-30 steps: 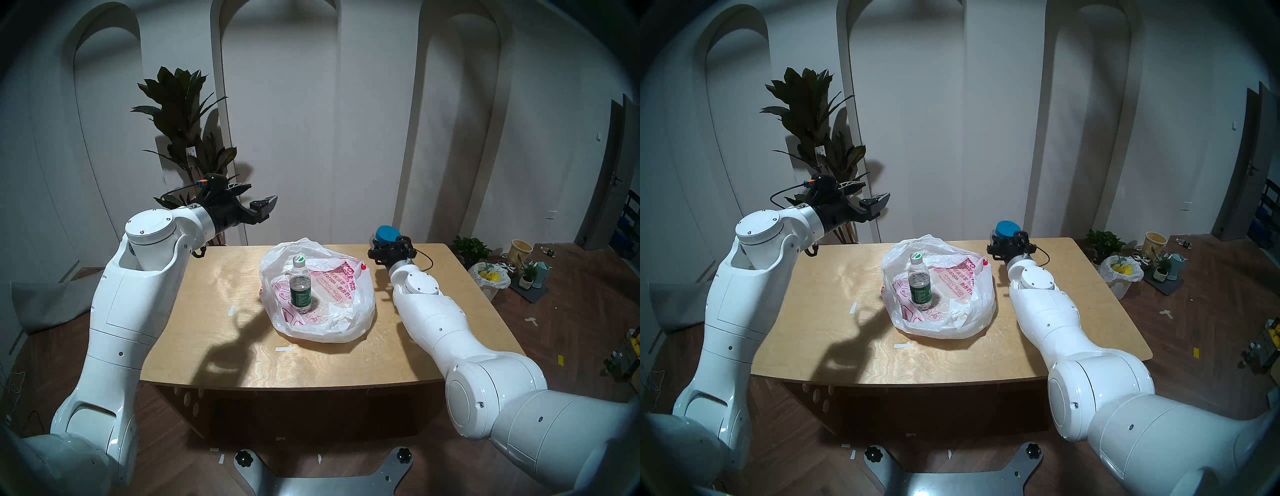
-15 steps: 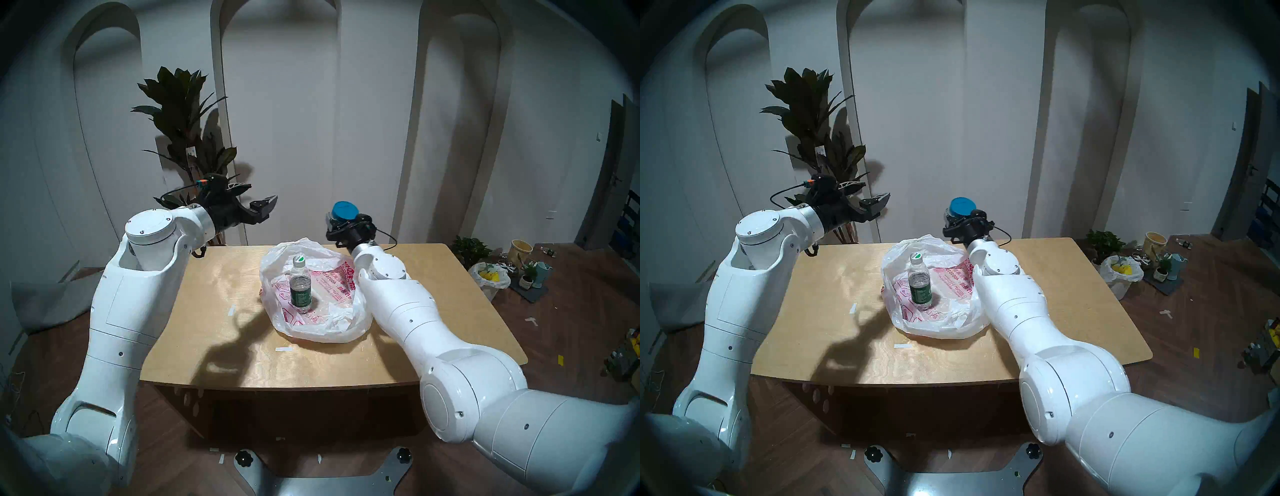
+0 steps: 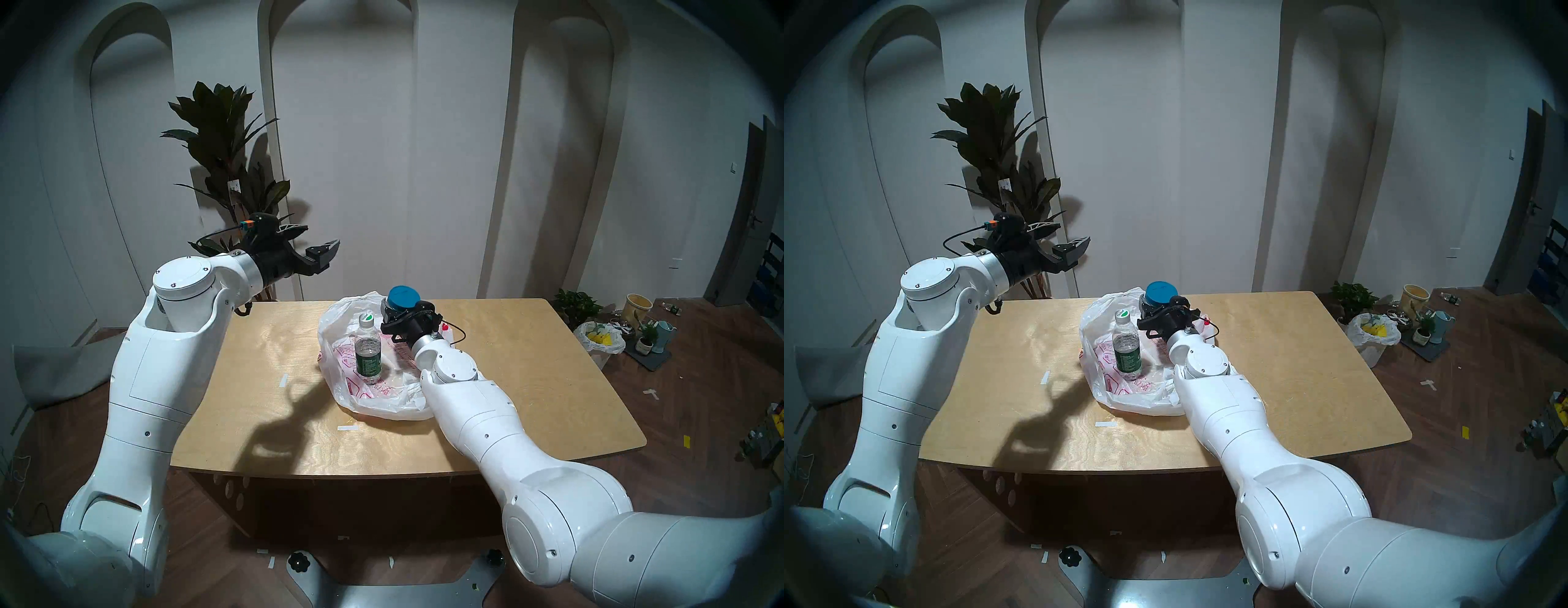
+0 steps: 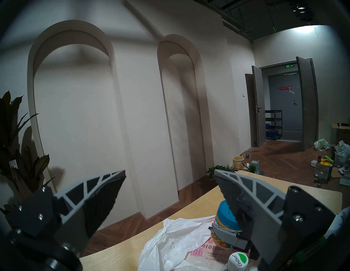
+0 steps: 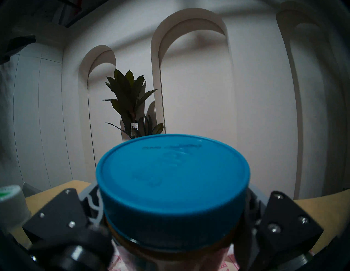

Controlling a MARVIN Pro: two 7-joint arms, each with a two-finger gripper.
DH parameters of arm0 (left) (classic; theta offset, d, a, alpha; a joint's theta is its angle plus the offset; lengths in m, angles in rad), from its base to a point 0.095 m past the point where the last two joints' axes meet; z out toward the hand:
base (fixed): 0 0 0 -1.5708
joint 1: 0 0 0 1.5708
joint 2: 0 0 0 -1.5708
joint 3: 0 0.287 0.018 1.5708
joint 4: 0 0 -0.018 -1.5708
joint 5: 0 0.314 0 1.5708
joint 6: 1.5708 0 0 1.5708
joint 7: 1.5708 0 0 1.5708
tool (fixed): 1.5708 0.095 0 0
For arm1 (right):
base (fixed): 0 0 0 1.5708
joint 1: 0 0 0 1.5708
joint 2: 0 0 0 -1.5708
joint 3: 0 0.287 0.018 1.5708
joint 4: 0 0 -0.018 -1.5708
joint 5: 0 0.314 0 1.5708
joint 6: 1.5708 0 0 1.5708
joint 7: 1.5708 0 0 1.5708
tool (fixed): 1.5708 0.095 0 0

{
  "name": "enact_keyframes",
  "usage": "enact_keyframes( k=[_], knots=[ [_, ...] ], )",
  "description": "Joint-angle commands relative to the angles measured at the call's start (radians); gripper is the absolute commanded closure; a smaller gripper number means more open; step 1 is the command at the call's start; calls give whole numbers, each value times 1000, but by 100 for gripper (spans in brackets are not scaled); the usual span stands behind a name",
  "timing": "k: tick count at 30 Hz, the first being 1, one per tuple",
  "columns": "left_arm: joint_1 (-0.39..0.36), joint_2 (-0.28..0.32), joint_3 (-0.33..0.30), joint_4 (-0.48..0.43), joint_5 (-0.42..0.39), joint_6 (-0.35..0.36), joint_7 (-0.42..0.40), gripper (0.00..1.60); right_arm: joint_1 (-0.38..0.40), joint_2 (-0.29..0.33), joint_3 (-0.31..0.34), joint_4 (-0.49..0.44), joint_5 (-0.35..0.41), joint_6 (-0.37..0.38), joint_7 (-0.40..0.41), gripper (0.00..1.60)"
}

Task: Bag the groceries: heavy items first, fragile items on top

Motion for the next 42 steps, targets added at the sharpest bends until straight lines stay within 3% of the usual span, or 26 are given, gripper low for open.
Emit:
enact_keyframes(
  k=[1,15,26,31,32,33,42],
  knots=[
    [-19,0,-1,-10,3,-9,0,0,-28,13,11,-51,-17,22,-63,160],
    [-19,-1,-2,-10,4,-10,-1,0,-141,61,20,-45,-58,41,-120,160],
    [-19,-1,-3,-10,5,-9,-2,0,-111,58,19,-9,-66,32,-99,160],
    [-19,-1,-3,-10,5,-9,-2,0,-82,40,2,-9,-81,68,-91,160],
    [-19,-1,-3,-10,5,-9,-2,0,-77,38,-2,-12,-82,75,-81,102],
    [-19,-1,-3,-10,5,-9,-2,0,-74,35,-4,-15,-82,77,-78,0],
    [-17,-1,-3,-10,4,-7,-4,0,-15,11,-8,-82,-76,75,-64,0]
  ],
)
